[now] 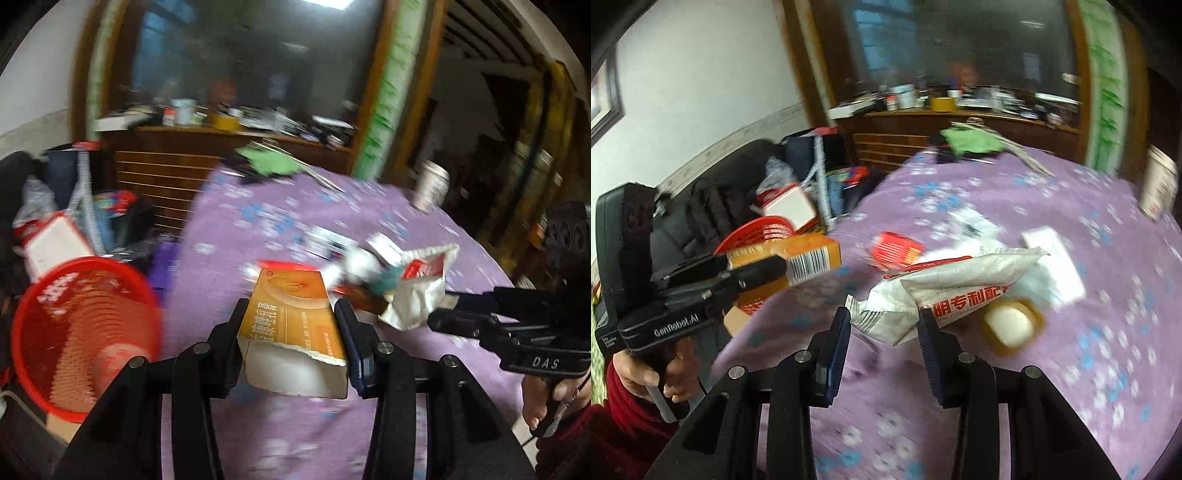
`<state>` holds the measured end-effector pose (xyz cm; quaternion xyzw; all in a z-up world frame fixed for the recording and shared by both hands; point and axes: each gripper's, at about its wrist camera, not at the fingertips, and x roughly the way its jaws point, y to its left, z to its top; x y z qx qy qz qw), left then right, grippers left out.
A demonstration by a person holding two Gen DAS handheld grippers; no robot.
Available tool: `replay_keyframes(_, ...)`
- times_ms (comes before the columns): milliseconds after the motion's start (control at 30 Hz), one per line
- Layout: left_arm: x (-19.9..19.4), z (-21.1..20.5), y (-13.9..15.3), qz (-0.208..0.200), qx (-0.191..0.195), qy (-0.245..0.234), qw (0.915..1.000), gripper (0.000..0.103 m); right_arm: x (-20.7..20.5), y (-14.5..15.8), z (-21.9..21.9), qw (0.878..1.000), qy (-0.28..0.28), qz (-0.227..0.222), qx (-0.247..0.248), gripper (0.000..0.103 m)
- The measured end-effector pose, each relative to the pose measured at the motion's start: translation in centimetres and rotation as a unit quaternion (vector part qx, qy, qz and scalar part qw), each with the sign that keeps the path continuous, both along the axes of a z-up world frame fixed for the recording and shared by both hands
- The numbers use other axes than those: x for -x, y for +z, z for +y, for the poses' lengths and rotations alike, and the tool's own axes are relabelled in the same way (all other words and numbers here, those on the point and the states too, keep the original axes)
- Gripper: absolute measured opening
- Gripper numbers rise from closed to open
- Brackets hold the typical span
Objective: Collect trash
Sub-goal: 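Carry both items over the red basket and open both tools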
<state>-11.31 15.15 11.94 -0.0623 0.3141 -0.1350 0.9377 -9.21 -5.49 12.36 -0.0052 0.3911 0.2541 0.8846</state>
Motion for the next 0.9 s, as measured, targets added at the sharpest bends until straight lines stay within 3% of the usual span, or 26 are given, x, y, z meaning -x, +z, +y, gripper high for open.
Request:
replay_keyframes(167,0.6,6.8,-0.1,-0.002,-0.028,0.098,0.9948,0.045,-1.7,0.6,7.8,0.996,0.084,0.007,0.004,0.041)
replay_keyframes(333,0.1,13.1,-1.5,0.014,-0.02,0.171,0.985,0.045,-4.0,0.3,16.5,0.989,0.148,0.019,0.004,0.041)
replay_keyframes(533,-1.0,17.1,-4.1,0.045,-0.011,0.197,0.9793,0.045,-7.1,-1.9,23.9,0.983,0.176,0.031,0.037,0.043)
replay_keyframes(600,-1.4,17.8,-4.9,0.053,-0.011,0.201,0.9781,0.046,-8.2,-3.0,25.5,0.981,0.182,0.041,0.046,0.044)
replay_keyframes(667,-1.3,18.2,-5.2,0.054,-0.014,0.202,0.9777,0.062,-8.8,-3.5,26.5,0.981,0.185,0.042,0.05,0.052)
replay_keyframes(733,-1.2,18.5,-5.1,0.05,-0.02,0.205,0.9772,0.072,-9.4,-3.6,26.8,0.982,0.181,0.041,0.046,0.073)
replay_keyframes(900,-0.9,18.5,-5.0,0.044,-0.021,0.209,0.9767,0.073,-9.3,-2.5,25.2,0.985,0.167,0.029,0.022,0.075)
